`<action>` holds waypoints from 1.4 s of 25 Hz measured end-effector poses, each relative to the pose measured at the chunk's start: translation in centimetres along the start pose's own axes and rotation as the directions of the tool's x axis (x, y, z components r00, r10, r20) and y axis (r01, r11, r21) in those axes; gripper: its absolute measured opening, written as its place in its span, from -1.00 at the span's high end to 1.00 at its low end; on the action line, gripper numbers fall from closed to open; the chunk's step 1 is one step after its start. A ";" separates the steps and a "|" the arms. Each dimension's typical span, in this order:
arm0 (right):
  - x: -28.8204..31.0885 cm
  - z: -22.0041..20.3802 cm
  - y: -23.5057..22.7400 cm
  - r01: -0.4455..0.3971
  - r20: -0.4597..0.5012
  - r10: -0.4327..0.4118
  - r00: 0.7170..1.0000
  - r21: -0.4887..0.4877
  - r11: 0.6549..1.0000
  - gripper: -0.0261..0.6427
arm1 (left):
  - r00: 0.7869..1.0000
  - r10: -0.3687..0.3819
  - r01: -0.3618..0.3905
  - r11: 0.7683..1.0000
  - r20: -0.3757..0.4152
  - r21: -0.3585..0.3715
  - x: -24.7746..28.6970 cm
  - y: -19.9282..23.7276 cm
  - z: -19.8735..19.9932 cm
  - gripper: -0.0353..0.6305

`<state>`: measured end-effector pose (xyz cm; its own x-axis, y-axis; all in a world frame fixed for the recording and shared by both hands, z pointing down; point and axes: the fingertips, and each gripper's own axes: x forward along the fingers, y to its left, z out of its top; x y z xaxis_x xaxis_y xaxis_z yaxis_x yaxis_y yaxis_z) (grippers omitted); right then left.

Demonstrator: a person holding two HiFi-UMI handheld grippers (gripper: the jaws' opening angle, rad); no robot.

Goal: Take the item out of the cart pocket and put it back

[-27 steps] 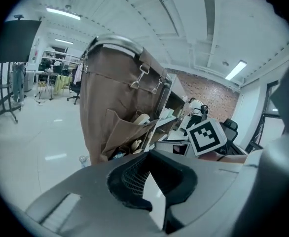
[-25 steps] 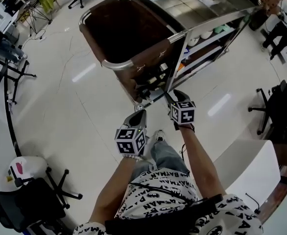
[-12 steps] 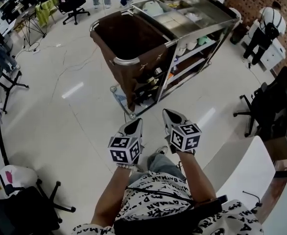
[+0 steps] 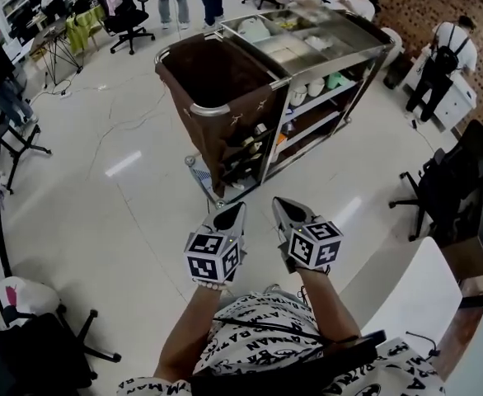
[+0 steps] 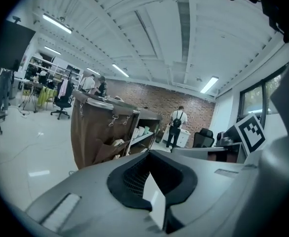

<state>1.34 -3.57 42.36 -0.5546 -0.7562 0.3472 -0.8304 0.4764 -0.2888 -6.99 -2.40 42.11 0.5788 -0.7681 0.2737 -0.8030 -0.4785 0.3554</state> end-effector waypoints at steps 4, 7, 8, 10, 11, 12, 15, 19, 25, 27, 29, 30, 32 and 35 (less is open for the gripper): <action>-0.9 0.5 -0.3 -0.011 0.017 0.011 1.000 -0.017 1.000 0.91 | 1.000 0.027 -0.027 1.000 -0.006 -0.006 -0.2 -0.6 -0.4 0.89; -1.4 0.4 -0.3 -0.021 0.021 0.021 1.000 -0.016 1.000 0.91 | 0.999 0.045 -0.045 0.999 -0.018 -0.008 -0.5 -0.8 -1.0 0.89; -1.6 0.3 -0.3 -0.020 0.021 0.021 1.000 -0.024 1.000 0.91 | 0.999 0.050 -0.050 0.999 -0.018 -0.008 -0.6 -0.9 -1.0 0.89; -2.2 0.1 -0.4 -0.017 0.016 0.017 1.000 -0.039 0.999 0.91 | 0.998 0.058 -0.058 0.998 -0.014 -0.009 -0.7 -1.3 -1.0 0.89; -2.6 -0.1 -0.5 -0.016 0.012 0.016 1.000 -0.041 0.999 0.91 | 0.998 0.061 -0.061 0.998 -0.012 -0.011 -0.8 -1.5 -1.0 0.89; -2.9 -0.4 -0.6 -0.015 0.007 0.015 1.000 -0.042 0.999 0.91 | 0.998 0.063 -0.063 0.998 -0.011 -0.013 -0.9 -1.8 -1.2 0.89; -3.8 -1.2 -1.0 -0.013 -0.005 0.012 1.000 -0.040 0.999 0.90 | 0.998 0.065 -0.065 0.998 -0.021 -0.017 -1.0 -2.7 -1.9 0.89; -4.5 -1.8 -1.3 -0.014 -0.012 0.014 1.000 -0.035 0.999 0.90 | 0.997 0.063 -0.064 0.998 -0.032 -0.018 -1.0 -3.7 -2.7 0.89; -5.4 -1.6 -1.8 -0.006 0.001 0.006 1.000 -0.032 0.999 0.90 | 0.998 0.062 -0.062 0.998 -0.030 -0.010 -0.9 -4.5 -2.8 0.89; -5.7 -1.6 -1.9 -0.003 0.004 0.004 1.000 -0.030 1.000 0.90 | 0.998 0.060 -0.061 0.998 -0.027 -0.007 -1.0 -4.8 -2.8 0.89; -6.1 -1.6 -1.9 -0.001 0.007 0.001 1.000 -0.031 1.000 0.90 | 0.998 0.056 -0.056 0.998 -0.025 -0.005 -1.0 -5.2 -2.8 0.89; -6.2 -1.6 -2.0 0.000 0.009 0.000 1.000 -0.032 0.999 0.90 | 0.998 0.054 -0.054 0.999 -0.024 -0.005 -0.9 -5.4 -2.8 0.89; -6.5 -1.6 -2.0 0.002 0.012 -0.001 1.000 -0.033 0.999 0.90 | 0.998 0.050 -0.050 0.999 -0.023 -0.004 -0.9 -5.6 -2.9 0.89; -6.7 -1.7 -2.1 0.006 0.013 -0.005 1.000 -0.033 0.999 0.90 | 0.999 0.047 -0.047 0.999 -0.022 -0.005 -1.0 -5.8 -3.1 0.89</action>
